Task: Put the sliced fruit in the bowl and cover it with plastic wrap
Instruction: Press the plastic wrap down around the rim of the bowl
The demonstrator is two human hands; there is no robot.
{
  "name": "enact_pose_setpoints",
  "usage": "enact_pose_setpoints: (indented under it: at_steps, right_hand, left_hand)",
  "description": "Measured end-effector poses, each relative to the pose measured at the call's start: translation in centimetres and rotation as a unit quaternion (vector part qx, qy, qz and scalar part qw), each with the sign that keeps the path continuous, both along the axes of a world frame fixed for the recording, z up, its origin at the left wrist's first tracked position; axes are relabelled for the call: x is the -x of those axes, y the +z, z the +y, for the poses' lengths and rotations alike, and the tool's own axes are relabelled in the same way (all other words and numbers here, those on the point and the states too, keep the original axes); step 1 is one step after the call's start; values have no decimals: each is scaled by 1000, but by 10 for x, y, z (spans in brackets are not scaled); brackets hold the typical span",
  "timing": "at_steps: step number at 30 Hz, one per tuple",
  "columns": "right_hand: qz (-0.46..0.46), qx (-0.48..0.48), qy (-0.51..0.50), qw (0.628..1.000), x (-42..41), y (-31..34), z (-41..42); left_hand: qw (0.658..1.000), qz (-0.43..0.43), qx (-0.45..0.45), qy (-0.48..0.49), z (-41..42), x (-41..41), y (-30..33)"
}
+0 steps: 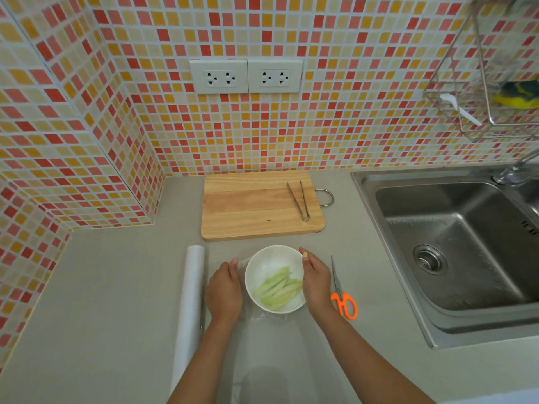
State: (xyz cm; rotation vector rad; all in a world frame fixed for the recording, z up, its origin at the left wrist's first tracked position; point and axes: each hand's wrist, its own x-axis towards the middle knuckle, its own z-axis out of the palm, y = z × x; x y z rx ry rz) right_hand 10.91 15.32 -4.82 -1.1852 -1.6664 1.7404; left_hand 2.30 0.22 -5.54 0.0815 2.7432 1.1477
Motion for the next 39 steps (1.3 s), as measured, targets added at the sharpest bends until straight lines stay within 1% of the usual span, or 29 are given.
enact_pose_setpoints:
  at_steps: [4, 8, 9, 12, 13, 15, 16, 17, 19, 21, 22, 24, 26, 27, 29, 32, 35, 39]
  right_hand:
    - [1, 0, 2, 1000, 0, -1, 0]
    - [5, 12, -3, 1000, 0, -1, -1]
    - [5, 14, -3, 1000, 1, 0, -2]
    - [2, 16, -3, 1000, 1, 1, -2]
    - [1, 17, -3, 1000, 1, 1, -2]
    - [3, 21, -5, 1000, 1, 2, -2]
    - [6, 26, -7, 1000, 1, 2, -2]
    - [8, 31, -9, 999, 1, 2, -2]
    - [13, 40, -13, 999, 0, 1, -2]
    - [15, 48, -13, 999, 0, 1, -1]
    - [18, 54, -10, 998, 0, 1, -1]
    - [29, 71, -7, 997, -1, 2, 0]
    - [41, 70, -4, 997, 0, 5, 3]
    - [45, 63, 3, 997, 1, 6, 5]
    - [51, 58, 26, 997, 3, 10, 7]
    - [59, 76, 49, 994, 3, 13, 6]
    - [66, 112, 50, 990, 2, 15, 6]
    - [72, 161, 46, 983, 1, 14, 6]
  left_hand:
    - [998, 56, 4, -14, -3, 0, 2]
    - [990, 112, -34, -82, -7, -1, 3]
    - [986, 131, -29, -99, -8, 0, 3]
    - [981, 152, 15, -119, -10, 3, 3]
    - [981, 149, 41, -116, -12, 5, 1]
    - [976, 144, 127, -98, -16, 6, -2]
    - [977, 138, 142, -84, -18, 7, -4]
    - [982, 133, 117, -62, -20, 8, -2]
    - [987, 154, 16, -46, -19, 7, 6]
    - [977, 185, -79, -68, -9, 2, 17]
    - [973, 177, -121, -81, -2, -1, 22]
    - [973, 111, -184, -87, 12, -11, 28]
    - [970, 16, -231, -79, 21, -19, 27]
    - [965, -22, -250, -78, 23, -21, 24]
    - [958, -61, -271, -76, 25, -25, 20]
    - [950, -82, -295, -58, 27, -26, 18]
    - [934, -112, -337, -34, 29, -26, 17]
    - [924, -148, -350, -39, 28, -21, 14]
